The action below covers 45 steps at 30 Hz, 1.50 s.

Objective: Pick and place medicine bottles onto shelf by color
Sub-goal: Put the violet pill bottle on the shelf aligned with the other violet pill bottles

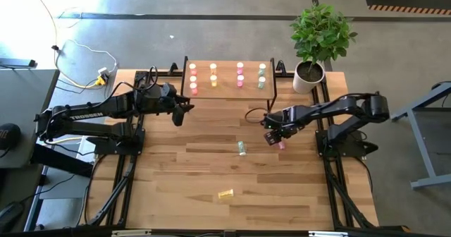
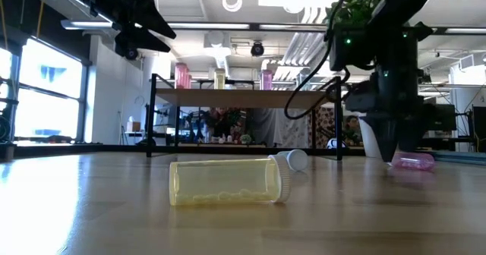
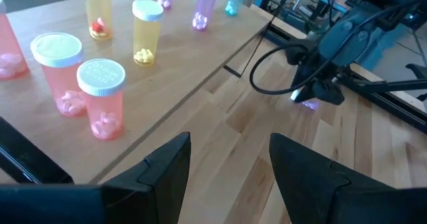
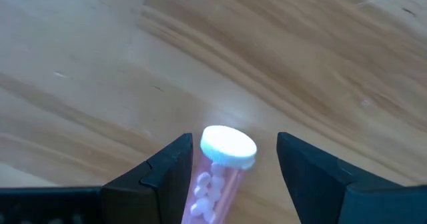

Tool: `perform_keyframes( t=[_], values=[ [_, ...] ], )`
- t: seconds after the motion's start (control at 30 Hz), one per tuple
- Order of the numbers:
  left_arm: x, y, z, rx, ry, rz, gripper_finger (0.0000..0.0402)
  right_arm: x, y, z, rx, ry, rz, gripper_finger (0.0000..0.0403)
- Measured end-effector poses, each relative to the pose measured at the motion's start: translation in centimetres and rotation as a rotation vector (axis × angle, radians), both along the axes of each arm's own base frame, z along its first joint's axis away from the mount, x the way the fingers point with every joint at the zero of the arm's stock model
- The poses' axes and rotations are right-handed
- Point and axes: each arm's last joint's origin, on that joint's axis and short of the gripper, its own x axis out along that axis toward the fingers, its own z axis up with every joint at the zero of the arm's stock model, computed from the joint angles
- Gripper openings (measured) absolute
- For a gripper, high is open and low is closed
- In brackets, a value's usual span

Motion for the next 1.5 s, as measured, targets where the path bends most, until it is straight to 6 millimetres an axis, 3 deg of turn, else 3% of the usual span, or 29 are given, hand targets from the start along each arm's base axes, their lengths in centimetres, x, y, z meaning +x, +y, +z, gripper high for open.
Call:
perform_keyframes(
  t=[0.23, 0.63, 1.03, 1.27, 1.5],
  values=[
    [0.0, 0.0, 0.0, 0.007, 0.003, -0.003, 0.0195, 0.3, 0.0, -0.5, 0.004, 0.005, -0.005, 0.0203],
    [0.0, 0.0, 0.0, 0.014, 0.007, -0.007, 0.0195, 0.3, 0.0, -0.5, 0.018, 0.004, -0.006, 0.0131],
    [0.0, 0.0, 0.0, 0.010, 0.006, -0.005, 0.0195, 0.3, 0.4, -0.2, 0.023, -0.014, 0.125, 0.0124],
    [0.0, 0.0, 0.0, -0.006, -0.006, 0.005, 0.0195, 0.1, 1.0, 2.5, 0.037, -0.190, 0.156, 0.0124],
    [0.0, 0.0, 0.0, -0.005, -0.006, 0.006, 0.0195, -0.1, 1.6, 7.3, -0.005, -0.552, 0.160, 0.0124]
  ],
)
